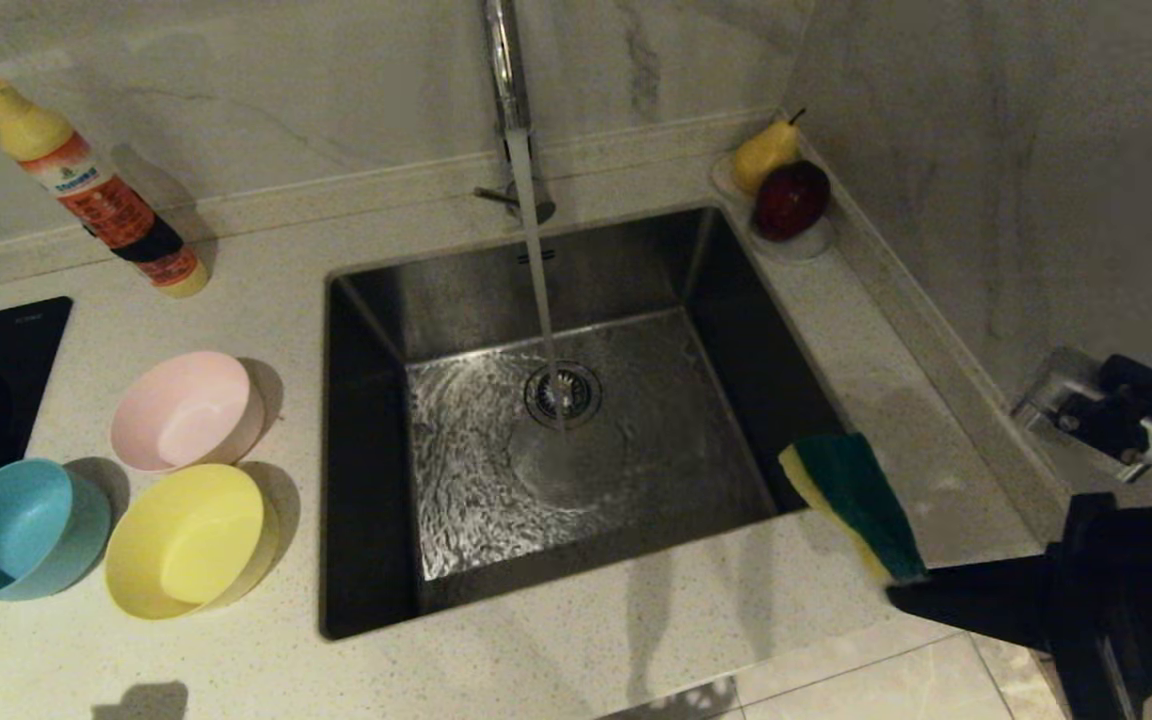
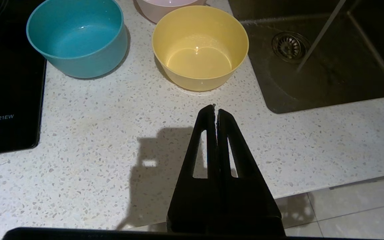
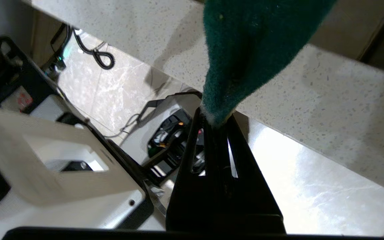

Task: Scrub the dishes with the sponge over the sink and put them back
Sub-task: Pick up a bowl and the sponge

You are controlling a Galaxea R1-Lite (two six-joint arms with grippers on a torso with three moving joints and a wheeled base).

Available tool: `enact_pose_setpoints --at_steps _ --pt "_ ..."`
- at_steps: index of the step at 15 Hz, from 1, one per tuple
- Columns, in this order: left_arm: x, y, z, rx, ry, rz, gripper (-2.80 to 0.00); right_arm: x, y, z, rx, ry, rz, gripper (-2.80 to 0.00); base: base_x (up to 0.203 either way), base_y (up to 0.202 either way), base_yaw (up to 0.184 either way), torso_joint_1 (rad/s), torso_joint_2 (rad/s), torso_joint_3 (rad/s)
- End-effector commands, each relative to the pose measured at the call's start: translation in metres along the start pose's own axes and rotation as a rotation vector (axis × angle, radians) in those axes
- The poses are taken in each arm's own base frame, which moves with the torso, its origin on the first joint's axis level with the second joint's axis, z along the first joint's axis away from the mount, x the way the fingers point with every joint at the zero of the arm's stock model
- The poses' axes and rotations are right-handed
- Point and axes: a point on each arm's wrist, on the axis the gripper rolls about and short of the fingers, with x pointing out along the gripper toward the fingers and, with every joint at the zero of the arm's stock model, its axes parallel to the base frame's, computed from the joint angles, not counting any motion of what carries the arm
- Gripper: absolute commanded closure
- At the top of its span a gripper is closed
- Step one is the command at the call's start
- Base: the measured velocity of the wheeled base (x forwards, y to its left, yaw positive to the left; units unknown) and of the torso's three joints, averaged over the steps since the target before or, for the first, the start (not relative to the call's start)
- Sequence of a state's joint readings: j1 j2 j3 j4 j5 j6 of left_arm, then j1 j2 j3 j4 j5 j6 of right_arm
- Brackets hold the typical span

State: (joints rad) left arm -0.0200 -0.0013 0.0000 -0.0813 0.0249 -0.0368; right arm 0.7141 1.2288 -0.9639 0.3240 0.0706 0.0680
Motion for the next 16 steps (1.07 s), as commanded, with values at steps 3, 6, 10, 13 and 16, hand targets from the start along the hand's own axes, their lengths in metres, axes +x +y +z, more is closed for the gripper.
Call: enact_pose_setpoints --at_steps 3,6,10,13,16 --pt "0.002 0.000 -0.009 0.000 0.030 0.001 0.00 0.017 -0.001 0.008 0.038 0.017 -0.021 0.00 0.000 0.000 0.000 0.000 0.00 0.000" --pt "0.002 0.000 -0.009 -0.001 0.030 0.001 0.00 0.013 0.001 0.009 0.036 -0.003 -0.025 0.00 0.000 0.000 0.000 0.000 0.00 0.000" --pt "0.002 0.000 -0.008 -0.004 0.012 0.008 0.00 0.024 0.006 0.002 0.050 0.056 0.045 0.00 0.000 0.000 0.000 0.000 0.00 0.000" --pt "-0.001 0.000 0.009 -0.001 -0.042 0.014 0.00 0.030 0.014 -0.003 0.050 0.091 0.080 0.00 0.000 0.000 0.000 0.000 0.00 0.000" --pt "-0.010 -0.001 0.063 -0.006 -0.141 0.037 0.00 0.039 0.013 -0.006 0.050 0.114 0.080 0.00 0.000 0.000 0.000 0.000 0.00 0.000"
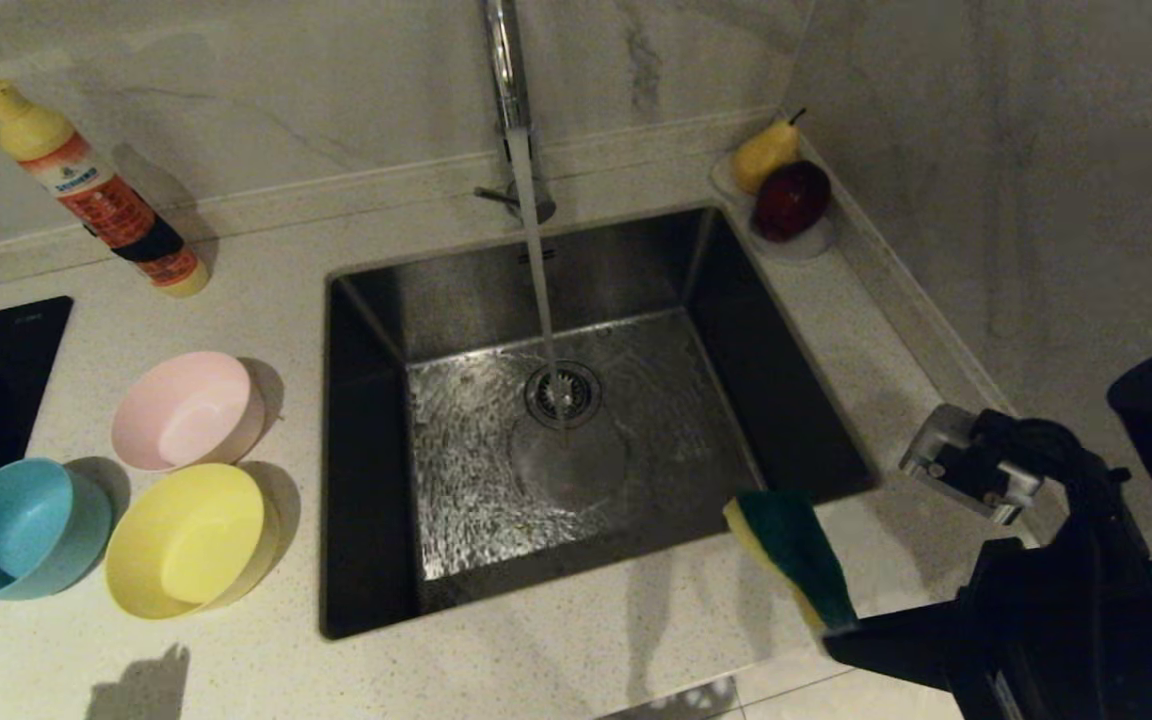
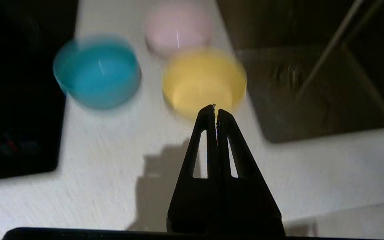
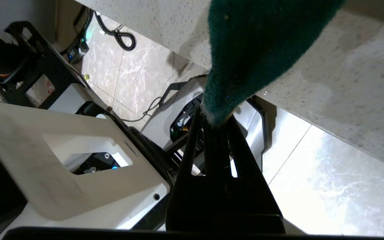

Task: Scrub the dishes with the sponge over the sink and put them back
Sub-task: Pick up a bowl and the sponge

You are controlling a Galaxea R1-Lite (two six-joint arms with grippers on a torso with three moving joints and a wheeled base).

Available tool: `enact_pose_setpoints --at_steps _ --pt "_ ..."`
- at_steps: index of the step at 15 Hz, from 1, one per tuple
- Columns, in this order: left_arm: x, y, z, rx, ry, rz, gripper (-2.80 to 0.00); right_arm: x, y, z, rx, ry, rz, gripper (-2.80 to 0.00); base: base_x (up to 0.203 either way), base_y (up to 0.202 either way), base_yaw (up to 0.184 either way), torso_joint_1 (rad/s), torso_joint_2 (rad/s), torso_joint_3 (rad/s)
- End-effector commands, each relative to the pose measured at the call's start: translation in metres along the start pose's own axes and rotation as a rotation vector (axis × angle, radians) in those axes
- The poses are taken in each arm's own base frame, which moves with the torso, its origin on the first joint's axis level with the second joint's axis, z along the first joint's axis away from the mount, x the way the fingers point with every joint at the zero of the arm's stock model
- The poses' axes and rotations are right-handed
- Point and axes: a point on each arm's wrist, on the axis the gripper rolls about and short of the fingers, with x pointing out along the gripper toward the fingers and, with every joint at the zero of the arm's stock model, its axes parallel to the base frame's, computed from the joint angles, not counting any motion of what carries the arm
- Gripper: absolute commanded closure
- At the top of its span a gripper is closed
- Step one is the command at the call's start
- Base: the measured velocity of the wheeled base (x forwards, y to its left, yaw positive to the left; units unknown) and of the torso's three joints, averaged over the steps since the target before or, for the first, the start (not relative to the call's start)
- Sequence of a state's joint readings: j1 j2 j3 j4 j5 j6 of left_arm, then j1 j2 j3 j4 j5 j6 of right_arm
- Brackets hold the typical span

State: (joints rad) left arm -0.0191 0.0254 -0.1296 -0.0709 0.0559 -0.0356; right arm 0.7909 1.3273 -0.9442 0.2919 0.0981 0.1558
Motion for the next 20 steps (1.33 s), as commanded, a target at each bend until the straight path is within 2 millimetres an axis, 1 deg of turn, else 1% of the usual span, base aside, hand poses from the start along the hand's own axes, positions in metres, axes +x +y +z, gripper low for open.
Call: enact_pose_setpoints --at_steps 1,3,4,5,6,8,11,14,16,18,20 --pt "-0.001 -0.001 0.051 -0.008 -0.073 0.044 0.00 0.007 0.001 0.001 -0.006 -0.007 0.006 0.00 0.000 0.000 0.000 0.000 0.00 0.000" --pt "0.004 0.000 0.098 -0.012 -0.077 0.151 0.00 -0.004 0.005 0.006 -0.032 -0.076 0.024 0.00 0.000 0.000 0.000 0.000 0.00 0.000" --pt "0.009 0.000 0.118 -0.004 -0.057 0.208 0.00 -0.009 0.006 0.008 -0.042 -0.099 0.030 0.00 0.000 0.000 0.000 0.000 0.00 0.000" --pt "0.022 0.000 0.131 0.018 -0.005 0.261 0.00 -0.010 0.006 0.009 -0.043 -0.106 0.031 0.00 0.000 0.000 0.000 0.000 0.00 0.000" --pt "0.036 0.000 0.137 0.040 0.051 0.322 0.00 -0.012 0.006 0.009 -0.044 -0.111 0.030 0.00 0.000 0.000 0.000 0.000 0.00 0.000" --pt "0.068 0.001 0.139 0.086 0.171 0.455 0.00 -0.015 0.007 0.011 -0.043 -0.127 0.032 0.00 0.000 0.000 0.000 0.000 0.00 0.000" --pt "0.115 0.000 0.130 0.086 0.303 0.541 0.00 -0.011 0.006 0.014 -0.025 -0.118 0.022 0.00 0.000 0.000 0.000 0.000 0.00 0.000" --pt "0.163 0.001 0.124 0.064 0.337 0.597 0.00 -0.006 0.005 0.014 -0.023 -0.106 0.019 0.00 0.000 0.000 0.000 0.000 0.00 0.000" --pt "0.193 0.010 0.120 0.044 0.320 0.670 0.00 -0.006 0.005 0.014 -0.023 -0.104 0.022 0.00 0.000 0.000 0.000 0.000 0.00 0.000" --pt "0.210 0.025 0.117 0.007 0.287 0.750 0.00 -0.004 0.004 0.013 -0.018 -0.095 0.018 0.00 0.000 0.000 0.000 0.000 0.00 0.000" --pt "0.218 0.040 0.116 -0.059 0.277 0.759 0.00 -0.004 0.003 0.012 -0.011 -0.092 0.014 0.00 0.000 0.000 0.000 0.000 0.00 0.000"
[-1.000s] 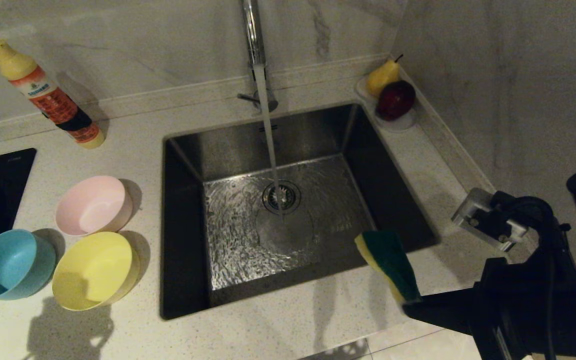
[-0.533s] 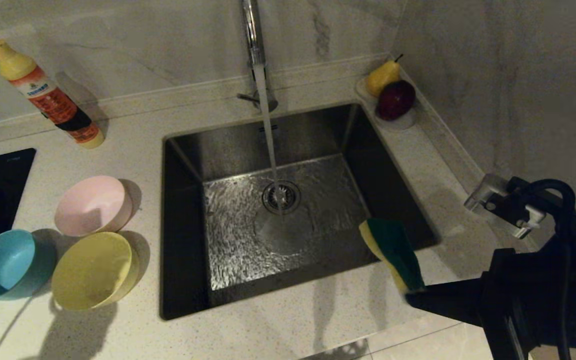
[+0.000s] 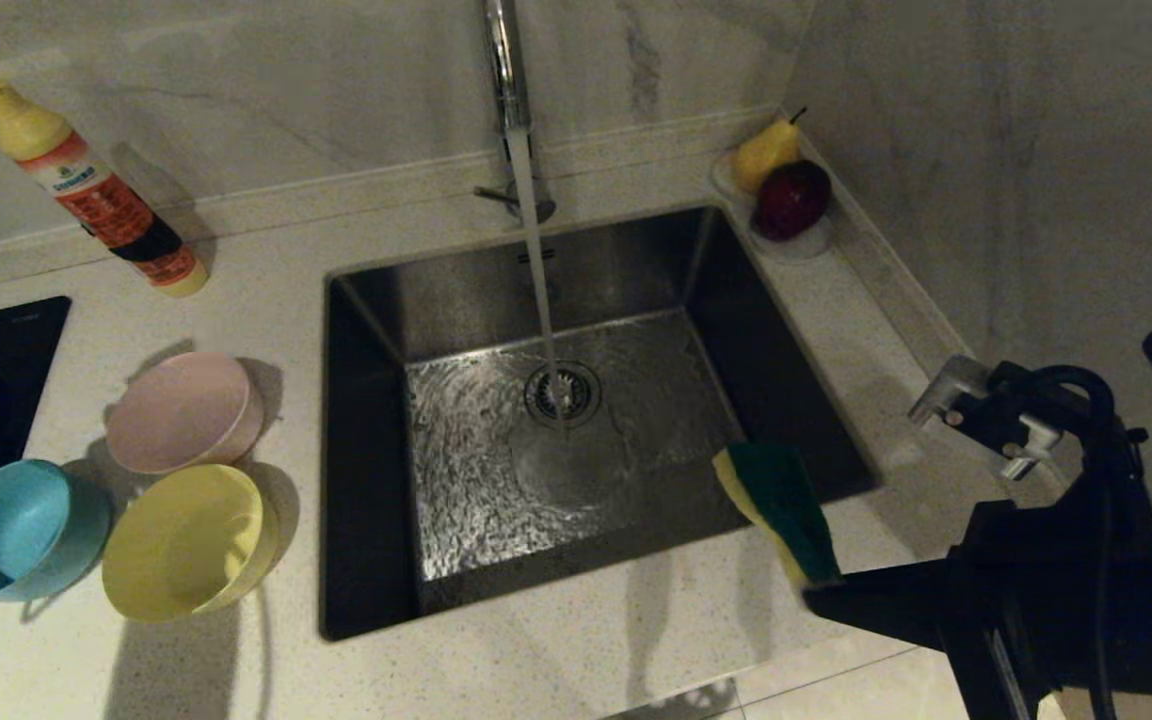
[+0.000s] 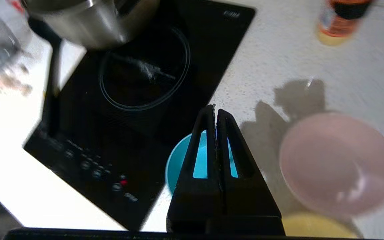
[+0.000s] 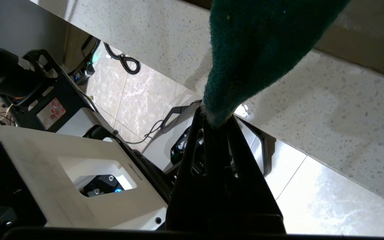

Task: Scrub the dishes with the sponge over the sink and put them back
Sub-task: Pick up a bowl and the sponge

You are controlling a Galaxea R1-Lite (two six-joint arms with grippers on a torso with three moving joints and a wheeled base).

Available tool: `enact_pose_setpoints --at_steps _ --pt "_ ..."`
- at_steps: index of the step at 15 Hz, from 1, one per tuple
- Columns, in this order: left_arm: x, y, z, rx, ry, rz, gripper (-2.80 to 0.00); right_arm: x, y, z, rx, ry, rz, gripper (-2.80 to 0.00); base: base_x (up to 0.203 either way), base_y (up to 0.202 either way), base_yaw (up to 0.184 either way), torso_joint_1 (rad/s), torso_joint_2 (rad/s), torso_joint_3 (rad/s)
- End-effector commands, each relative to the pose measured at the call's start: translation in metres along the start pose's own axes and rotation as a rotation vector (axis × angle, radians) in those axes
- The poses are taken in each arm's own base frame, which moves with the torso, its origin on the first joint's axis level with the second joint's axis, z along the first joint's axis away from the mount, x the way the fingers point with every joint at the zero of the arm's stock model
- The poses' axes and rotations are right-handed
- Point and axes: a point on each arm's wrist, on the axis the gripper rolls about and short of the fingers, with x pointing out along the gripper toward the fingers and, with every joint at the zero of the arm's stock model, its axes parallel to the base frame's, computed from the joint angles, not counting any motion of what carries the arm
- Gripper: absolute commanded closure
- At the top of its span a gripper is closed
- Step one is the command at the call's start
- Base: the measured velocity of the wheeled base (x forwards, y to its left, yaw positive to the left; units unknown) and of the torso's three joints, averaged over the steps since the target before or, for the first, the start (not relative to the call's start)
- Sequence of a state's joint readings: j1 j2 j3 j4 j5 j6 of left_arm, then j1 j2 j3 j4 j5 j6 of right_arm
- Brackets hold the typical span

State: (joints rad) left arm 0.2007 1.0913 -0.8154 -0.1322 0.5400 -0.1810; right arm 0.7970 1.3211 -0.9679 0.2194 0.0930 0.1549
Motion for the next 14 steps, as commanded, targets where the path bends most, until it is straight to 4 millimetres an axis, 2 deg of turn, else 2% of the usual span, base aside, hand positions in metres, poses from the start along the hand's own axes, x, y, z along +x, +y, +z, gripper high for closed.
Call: enact_pose_setpoints --at_steps 1,7,14 --pt "0.028 0.002 -0.006 -0.030 0.065 0.023 0.00 0.002 -0.002 -0.001 0.006 0.011 -0.004 0.00 0.000 0.000 0.000 0.000 0.00 0.000" --pt "0.053 0.034 -0.019 -0.096 0.185 -0.066 0.00 0.004 -0.002 -0.004 0.007 0.021 -0.006 0.00 0.000 0.000 0.000 0.000 0.00 0.000" --pt "0.098 0.056 -0.053 -0.140 0.390 -0.150 0.00 0.008 -0.003 -0.002 0.008 0.030 -0.007 0.00 0.000 0.000 0.000 0.000 0.00 0.000"
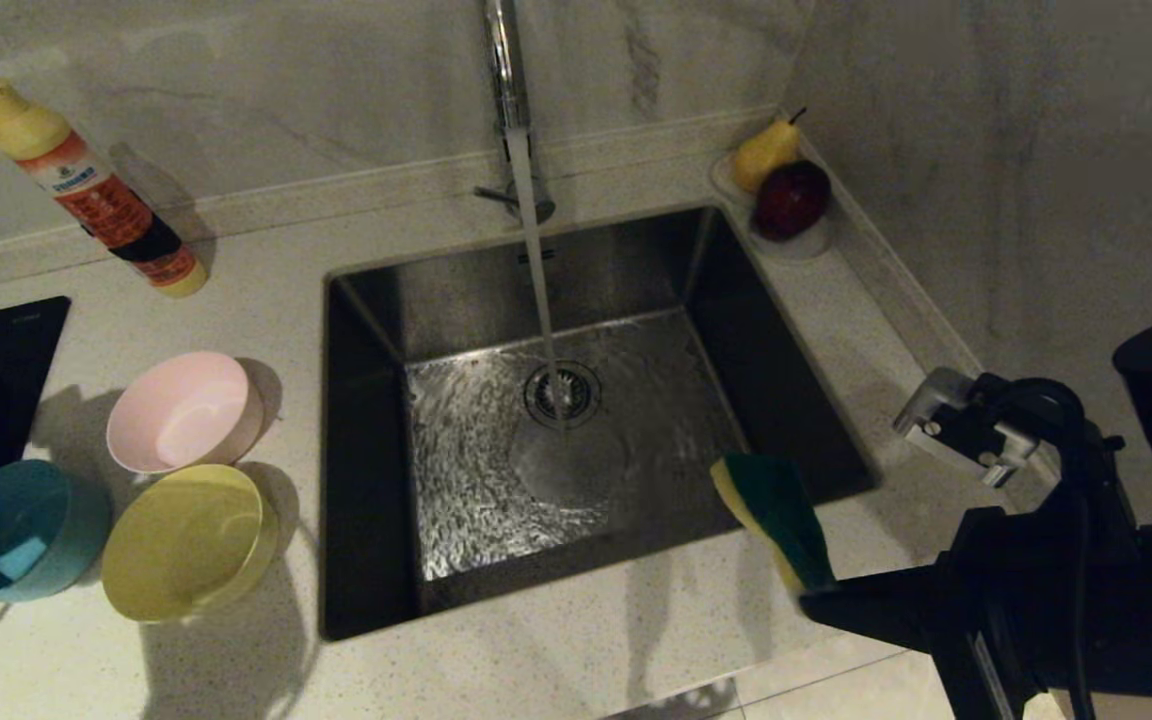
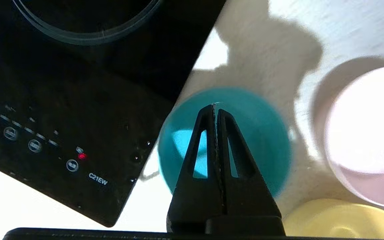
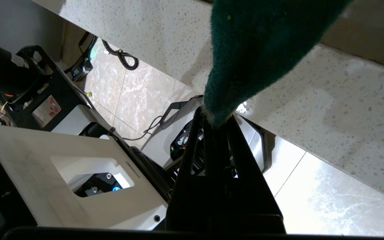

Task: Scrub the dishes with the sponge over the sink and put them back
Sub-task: Pick up a bowl and the sponge

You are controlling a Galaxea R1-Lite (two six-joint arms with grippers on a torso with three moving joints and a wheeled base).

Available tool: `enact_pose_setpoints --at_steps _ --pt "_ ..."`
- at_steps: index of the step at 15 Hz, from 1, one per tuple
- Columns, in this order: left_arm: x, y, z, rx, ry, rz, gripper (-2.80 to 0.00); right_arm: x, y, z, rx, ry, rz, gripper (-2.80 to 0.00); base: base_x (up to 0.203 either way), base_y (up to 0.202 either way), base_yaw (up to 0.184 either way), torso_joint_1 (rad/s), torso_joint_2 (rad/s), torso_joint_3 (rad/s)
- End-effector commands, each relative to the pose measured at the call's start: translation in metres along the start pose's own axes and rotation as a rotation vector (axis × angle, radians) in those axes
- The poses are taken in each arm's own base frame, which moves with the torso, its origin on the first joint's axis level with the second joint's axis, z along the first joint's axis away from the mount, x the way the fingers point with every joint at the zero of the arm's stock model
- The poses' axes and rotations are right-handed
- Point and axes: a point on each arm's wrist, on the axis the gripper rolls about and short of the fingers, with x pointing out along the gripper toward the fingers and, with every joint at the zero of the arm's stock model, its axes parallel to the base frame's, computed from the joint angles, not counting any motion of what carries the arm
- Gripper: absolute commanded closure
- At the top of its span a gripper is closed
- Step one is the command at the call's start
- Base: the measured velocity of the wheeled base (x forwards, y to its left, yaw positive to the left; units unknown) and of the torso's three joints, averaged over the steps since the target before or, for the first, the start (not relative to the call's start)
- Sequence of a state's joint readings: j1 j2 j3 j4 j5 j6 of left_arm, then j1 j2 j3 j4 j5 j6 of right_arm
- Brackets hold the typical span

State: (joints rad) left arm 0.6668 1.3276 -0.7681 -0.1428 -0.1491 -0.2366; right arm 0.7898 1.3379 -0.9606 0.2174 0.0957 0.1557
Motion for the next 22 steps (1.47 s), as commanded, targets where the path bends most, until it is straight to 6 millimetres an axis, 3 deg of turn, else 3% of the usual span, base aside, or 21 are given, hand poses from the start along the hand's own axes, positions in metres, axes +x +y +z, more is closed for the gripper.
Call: enact_pose_setpoints --at_steps 1,3,11,12,17,22 --pt "0.027 0.013 -0.007 -0.027 0.066 0.027 0.00 0.004 0.000 -0.001 0.001 0.015 0.000 0.00 0.000 0.000 0.000 0.000 0.00 0.000" --pt "0.037 0.020 -0.005 -0.042 0.045 0.029 0.00 0.008 -0.001 0.000 0.002 0.023 -0.004 0.00 0.000 0.000 0.000 0.000 0.00 0.000" --pt "0.045 0.026 -0.006 -0.063 0.079 -0.043 0.00 0.015 -0.002 -0.001 0.004 0.046 -0.006 0.00 0.000 0.000 0.000 0.000 0.00 0.000" --pt "0.045 0.026 -0.006 -0.063 0.079 -0.045 -2.80 0.015 -0.002 -0.001 0.004 0.046 -0.008 0.00 0.000 0.000 0.000 0.000 0.00 0.000" --pt "0.041 0.024 -0.005 -0.065 0.077 -0.083 -2.80 0.016 -0.002 -0.002 0.004 0.049 -0.008 0.00 0.000 0.000 0.000 0.000 0.00 0.000" --pt "0.048 0.030 -0.021 -0.082 0.144 -0.075 -2.80 0.017 -0.002 -0.002 0.004 0.053 -0.010 0.00 0.000 0.000 0.000 0.000 0.00 0.000"
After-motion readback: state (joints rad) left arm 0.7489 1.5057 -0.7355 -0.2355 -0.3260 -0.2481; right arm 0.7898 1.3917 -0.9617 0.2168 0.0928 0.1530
